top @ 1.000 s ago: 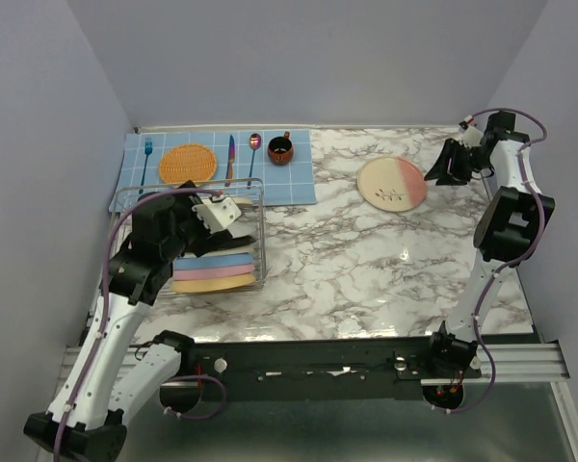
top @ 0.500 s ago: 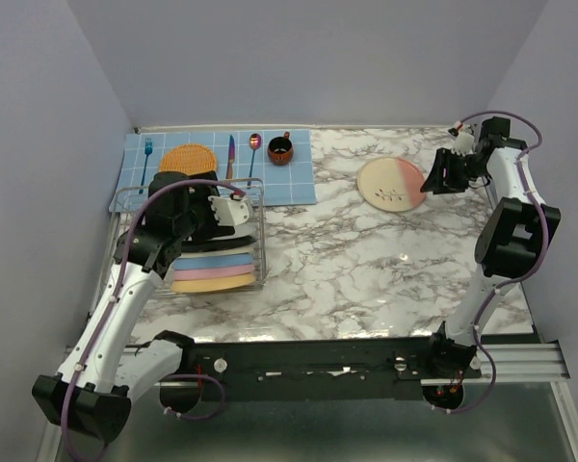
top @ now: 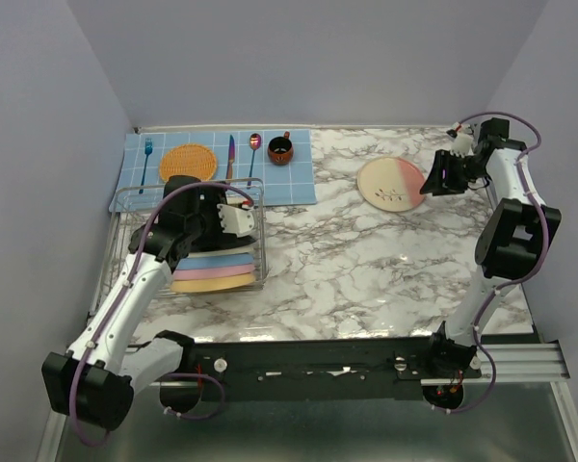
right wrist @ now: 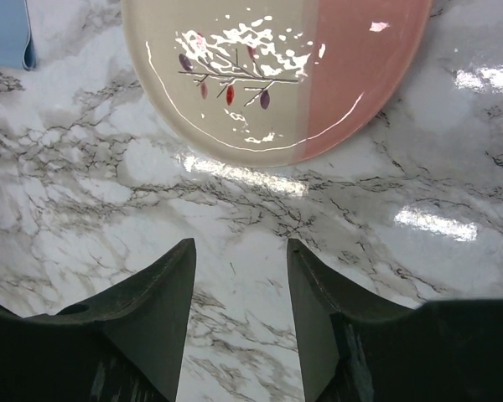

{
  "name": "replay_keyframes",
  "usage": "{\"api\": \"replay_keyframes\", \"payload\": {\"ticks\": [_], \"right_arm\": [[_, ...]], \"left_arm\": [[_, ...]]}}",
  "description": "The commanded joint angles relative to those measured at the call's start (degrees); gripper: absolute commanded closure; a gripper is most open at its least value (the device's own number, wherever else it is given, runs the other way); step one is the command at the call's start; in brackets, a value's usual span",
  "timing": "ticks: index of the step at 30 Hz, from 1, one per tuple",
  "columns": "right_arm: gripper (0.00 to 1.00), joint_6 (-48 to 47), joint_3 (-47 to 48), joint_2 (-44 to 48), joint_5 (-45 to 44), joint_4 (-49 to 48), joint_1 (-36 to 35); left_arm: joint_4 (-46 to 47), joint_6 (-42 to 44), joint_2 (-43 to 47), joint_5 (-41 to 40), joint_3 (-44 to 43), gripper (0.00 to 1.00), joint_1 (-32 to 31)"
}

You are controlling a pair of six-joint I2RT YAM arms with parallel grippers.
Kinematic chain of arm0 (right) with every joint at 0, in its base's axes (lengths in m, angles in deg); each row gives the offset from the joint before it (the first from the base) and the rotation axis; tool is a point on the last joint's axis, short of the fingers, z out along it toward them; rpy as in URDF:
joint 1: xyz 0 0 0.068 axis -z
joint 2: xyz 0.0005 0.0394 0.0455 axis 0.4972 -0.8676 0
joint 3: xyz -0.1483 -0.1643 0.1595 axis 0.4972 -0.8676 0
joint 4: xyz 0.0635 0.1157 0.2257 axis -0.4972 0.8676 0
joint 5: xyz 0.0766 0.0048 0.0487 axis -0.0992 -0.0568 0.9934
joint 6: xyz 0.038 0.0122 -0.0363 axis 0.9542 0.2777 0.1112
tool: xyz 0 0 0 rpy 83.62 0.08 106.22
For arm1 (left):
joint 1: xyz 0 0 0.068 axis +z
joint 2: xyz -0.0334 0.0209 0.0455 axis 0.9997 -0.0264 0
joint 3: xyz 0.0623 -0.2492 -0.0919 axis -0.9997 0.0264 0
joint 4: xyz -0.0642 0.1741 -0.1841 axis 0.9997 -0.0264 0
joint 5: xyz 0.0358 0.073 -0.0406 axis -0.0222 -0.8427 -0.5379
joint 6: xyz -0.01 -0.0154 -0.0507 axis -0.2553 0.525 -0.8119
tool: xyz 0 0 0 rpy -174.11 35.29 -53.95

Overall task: Unload the plates from the dish rack
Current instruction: Place the plate at the center of the board, then unload the plate from the dish rack.

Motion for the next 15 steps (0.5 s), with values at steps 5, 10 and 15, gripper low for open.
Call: {"api": "replay_keyframes", "payload": {"ticks": [5, 10, 15], "right_arm": [[0.44, -2.1, -2.5, 4.7, 0.7, 0.8, 0.1], [0.44, -2.3, -3.4, 5.5, 1.7, 1.3, 0.1], [0.44, -2.2, -3.7, 5.8, 1.7, 1.2, 0.1]], "left_arm": [[5.2, 1.0, -5.8, 0.9, -1.0, 0.07, 1.0], [6.0, 1.4, -8.0, 0.9, -1.7, 0.09, 1.4], [6.0, 2.3, -9.1, 0.8, -1.6, 0.23, 1.9]]}}
